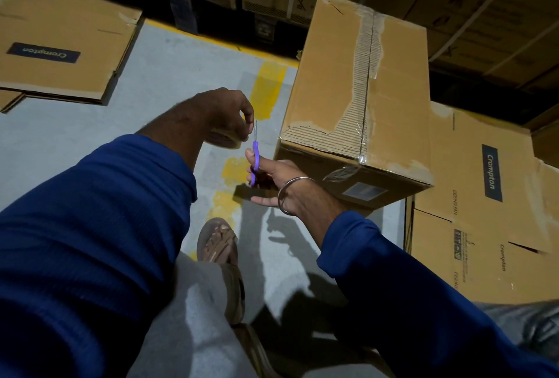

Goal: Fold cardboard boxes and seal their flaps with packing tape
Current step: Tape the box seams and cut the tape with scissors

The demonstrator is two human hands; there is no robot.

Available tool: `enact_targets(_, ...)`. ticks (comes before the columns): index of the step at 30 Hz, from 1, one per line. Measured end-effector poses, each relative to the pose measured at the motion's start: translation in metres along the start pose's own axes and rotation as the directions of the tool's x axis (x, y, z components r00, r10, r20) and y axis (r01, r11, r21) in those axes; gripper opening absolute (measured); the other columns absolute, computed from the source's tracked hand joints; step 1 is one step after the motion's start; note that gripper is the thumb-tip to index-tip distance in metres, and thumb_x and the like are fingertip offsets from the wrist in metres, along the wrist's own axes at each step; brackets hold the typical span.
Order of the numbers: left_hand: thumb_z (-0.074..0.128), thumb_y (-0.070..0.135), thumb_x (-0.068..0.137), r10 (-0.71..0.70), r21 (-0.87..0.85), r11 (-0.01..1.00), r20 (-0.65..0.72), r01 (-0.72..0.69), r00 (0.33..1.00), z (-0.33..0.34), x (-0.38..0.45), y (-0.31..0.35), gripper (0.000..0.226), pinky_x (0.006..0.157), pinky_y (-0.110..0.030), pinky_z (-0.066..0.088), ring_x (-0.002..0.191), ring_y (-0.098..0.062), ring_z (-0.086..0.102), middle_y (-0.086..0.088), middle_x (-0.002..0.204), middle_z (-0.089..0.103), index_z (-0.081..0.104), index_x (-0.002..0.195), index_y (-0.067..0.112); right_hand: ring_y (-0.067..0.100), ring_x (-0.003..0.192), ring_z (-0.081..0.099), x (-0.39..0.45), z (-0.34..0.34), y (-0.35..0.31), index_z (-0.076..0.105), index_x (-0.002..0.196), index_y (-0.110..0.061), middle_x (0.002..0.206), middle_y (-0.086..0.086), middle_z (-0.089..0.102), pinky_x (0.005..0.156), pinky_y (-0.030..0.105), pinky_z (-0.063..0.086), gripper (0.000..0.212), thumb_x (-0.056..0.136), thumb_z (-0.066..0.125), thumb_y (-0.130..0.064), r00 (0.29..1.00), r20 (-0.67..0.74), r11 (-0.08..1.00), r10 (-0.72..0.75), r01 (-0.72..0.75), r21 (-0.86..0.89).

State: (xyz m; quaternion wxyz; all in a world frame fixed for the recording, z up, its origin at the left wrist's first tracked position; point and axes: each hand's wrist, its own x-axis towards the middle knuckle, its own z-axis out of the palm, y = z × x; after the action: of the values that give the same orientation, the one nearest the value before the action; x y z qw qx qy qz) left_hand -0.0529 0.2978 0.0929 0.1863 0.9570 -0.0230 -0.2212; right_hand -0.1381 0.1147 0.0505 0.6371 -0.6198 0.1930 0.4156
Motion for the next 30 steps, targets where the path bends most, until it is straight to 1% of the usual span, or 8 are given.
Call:
enact_targets(7, 0.087, 0.031, 0.071, -0.040, 0.055, 0.998, -0.033, 0.042, 0.999, -0.003, -0.003, -0.008, 0.016, 0.077, -0.037, 0.053, 0.087, -0.021, 0.063, 0.003, 0.090, 0.070, 0.074, 0.082, 0.029, 0.016, 0.086, 0.068, 0.005, 0.007, 0.008, 0.071, 0.121, -0.002, 0.084, 0.003, 0.071, 0.083, 0.048, 0.060, 0.072, 0.074, 0.088, -0.053, 1.000, -0.006, 0.998, 0.025, -0.026, -0.059)
enact_targets(12, 0.086, 0.033, 0.074, -0.098, 0.025, 0.995, -0.080, 0.100, 0.992, -0.002, -0.006, -0.022, 0.017, 0.080, -0.037, 0.052, 0.094, -0.025, 0.062, -0.001, 0.098, 0.067, 0.072, 0.084, 0.031, 0.014, 0.082, 0.067, -0.003, -0.001, 0.033, 0.074, 0.108, -0.004, 0.083, 0.002, 0.070, 0.074, 0.036, 0.057, 0.058, 0.076, 0.087, -0.051, 0.999, -0.015, 0.983, 0.039, -0.041, -0.180)
enact_targets(16, 0.085, 0.039, 0.073, -0.136, -0.062, 0.990, -0.137, 0.128, 0.981, -0.005, -0.007, -0.026, 0.015, 0.089, -0.043, 0.056, 0.097, -0.026, 0.062, 0.000, 0.102, 0.069, 0.073, 0.079, 0.033, 0.000, 0.059, 0.055, -0.028, -0.015, 0.036, 0.066, 0.077, -0.012, 0.062, -0.007, 0.056, 0.056, 0.023, 0.049, 0.029, 0.080, 0.088, -0.030, 0.953, 0.007, 0.867, -0.303, 0.279, -0.412)
enact_targets(19, 0.086, 0.034, 0.077, -0.163, -0.194, 0.973, -0.190, 0.126, 0.968, -0.006, -0.004, -0.026, 0.013, 0.082, -0.035, 0.051, 0.097, -0.025, 0.061, -0.002, 0.100, 0.069, 0.076, 0.082, 0.028, 0.008, 0.070, 0.070, -0.048, -0.050, 0.011, 0.066, 0.078, -0.031, 0.068, -0.011, 0.070, 0.068, 0.050, 0.060, 0.022, 0.069, 0.076, -0.048, 0.789, -0.102, 0.651, -0.605, 0.418, -0.633)
enact_targets(21, 0.086, 0.033, 0.079, -0.162, -0.228, 0.967, -0.208, 0.114, 0.965, -0.005, -0.004, -0.023, 0.013, 0.078, -0.033, 0.044, 0.097, -0.024, 0.059, -0.002, 0.099, 0.067, 0.076, 0.082, 0.026, 0.012, 0.075, 0.073, -0.061, -0.081, -0.023, 0.064, 0.086, -0.032, 0.079, -0.008, 0.074, 0.060, 0.044, 0.058, 0.023, 0.072, 0.066, -0.050, 0.661, -0.177, 0.512, -0.729, 0.355, -0.783)
enact_targets(24, 0.086, 0.033, 0.078, -0.158, -0.255, 0.961, -0.193, 0.106, 0.969, -0.004, -0.004, -0.016, 0.012, 0.078, -0.031, 0.044, 0.098, -0.022, 0.061, 0.000, 0.101, 0.069, 0.076, 0.080, 0.027, 0.007, 0.071, 0.063, -0.076, -0.126, -0.079, 0.063, 0.094, -0.029, 0.082, -0.011, 0.067, 0.050, 0.025, 0.040, 0.016, 0.086, 0.075, -0.037, 0.502, -0.296, 0.400, -0.812, 0.110, -0.910)
enact_targets(27, 0.087, 0.035, 0.076, -0.145, -0.259, 0.961, -0.187, 0.093, 0.972, -0.005, -0.002, -0.010, 0.013, 0.080, -0.030, 0.045, 0.099, -0.022, 0.062, 0.001, 0.101, 0.072, 0.076, 0.078, 0.028, 0.011, 0.073, 0.064, -0.057, -0.154, -0.106, 0.068, 0.087, -0.022, 0.084, -0.003, 0.067, 0.054, 0.030, 0.049, 0.013, 0.085, 0.080, -0.021, 0.528, -0.314, 0.351, -0.789, -0.031, -0.936)
enact_targets(30, 0.086, 0.035, 0.077, -0.151, -0.261, 0.960, -0.198, 0.097, 0.968, -0.006, -0.001, -0.007, 0.014, 0.080, -0.031, 0.043, 0.101, -0.022, 0.061, 0.000, 0.101, 0.070, 0.076, 0.081, 0.027, 0.031, 0.083, 0.067, -0.040, -0.156, -0.114, 0.076, 0.087, -0.015, 0.088, 0.010, 0.071, 0.074, 0.044, 0.059, 0.010, 0.083, 0.083, -0.020, 0.612, -0.253, 0.174, -0.749, -0.187, -0.967)
